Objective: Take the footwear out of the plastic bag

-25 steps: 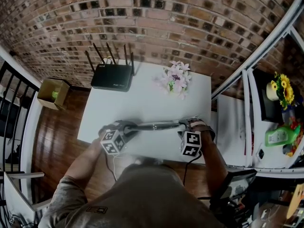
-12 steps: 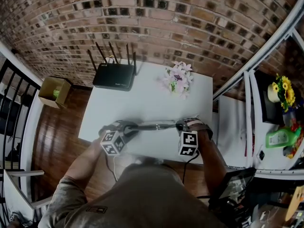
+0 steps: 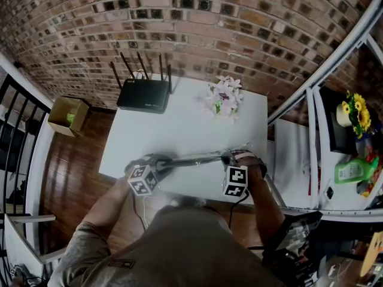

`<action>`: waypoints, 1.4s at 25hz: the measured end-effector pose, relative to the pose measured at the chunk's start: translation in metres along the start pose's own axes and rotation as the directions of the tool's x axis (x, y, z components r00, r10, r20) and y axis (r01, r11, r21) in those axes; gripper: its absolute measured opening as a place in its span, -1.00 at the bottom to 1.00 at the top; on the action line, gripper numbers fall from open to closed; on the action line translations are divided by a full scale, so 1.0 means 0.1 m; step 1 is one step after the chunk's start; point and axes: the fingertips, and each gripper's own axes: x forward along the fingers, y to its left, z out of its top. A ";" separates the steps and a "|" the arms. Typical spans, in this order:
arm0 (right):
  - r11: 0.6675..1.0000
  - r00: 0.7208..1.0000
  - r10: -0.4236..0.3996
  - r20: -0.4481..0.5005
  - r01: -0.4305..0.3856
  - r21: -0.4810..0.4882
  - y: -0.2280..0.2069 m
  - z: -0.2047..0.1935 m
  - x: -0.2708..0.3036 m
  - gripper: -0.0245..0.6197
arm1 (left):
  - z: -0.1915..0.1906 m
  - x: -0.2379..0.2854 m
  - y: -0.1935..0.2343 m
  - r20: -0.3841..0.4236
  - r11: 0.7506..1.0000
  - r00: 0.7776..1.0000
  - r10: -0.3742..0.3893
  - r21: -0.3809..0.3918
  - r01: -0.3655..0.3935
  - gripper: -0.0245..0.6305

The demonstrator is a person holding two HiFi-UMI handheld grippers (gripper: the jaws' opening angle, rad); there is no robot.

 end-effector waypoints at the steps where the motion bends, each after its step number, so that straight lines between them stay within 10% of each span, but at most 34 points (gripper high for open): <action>1: 1.000 1.000 0.001 0.000 -0.001 0.000 0.00 0.01 0.00 -0.89 | 0.01 0.01 -0.01 -0.004 1.000 1.000 -0.005 -0.004 0.005 -0.55; 22: 0.999 0.997 -0.017 -0.079 0.020 0.026 0.01 -0.30 -0.03 -0.89 | -0.06 -0.01 0.01 -0.060 0.999 0.998 0.036 0.034 -0.034 -0.63; 35: 0.977 0.986 -0.122 -0.114 0.139 0.162 -0.14 -0.44 -0.15 -0.89 | -0.32 -0.38 -0.12 -0.014 0.969 0.991 0.136 -0.204 -0.136 -0.64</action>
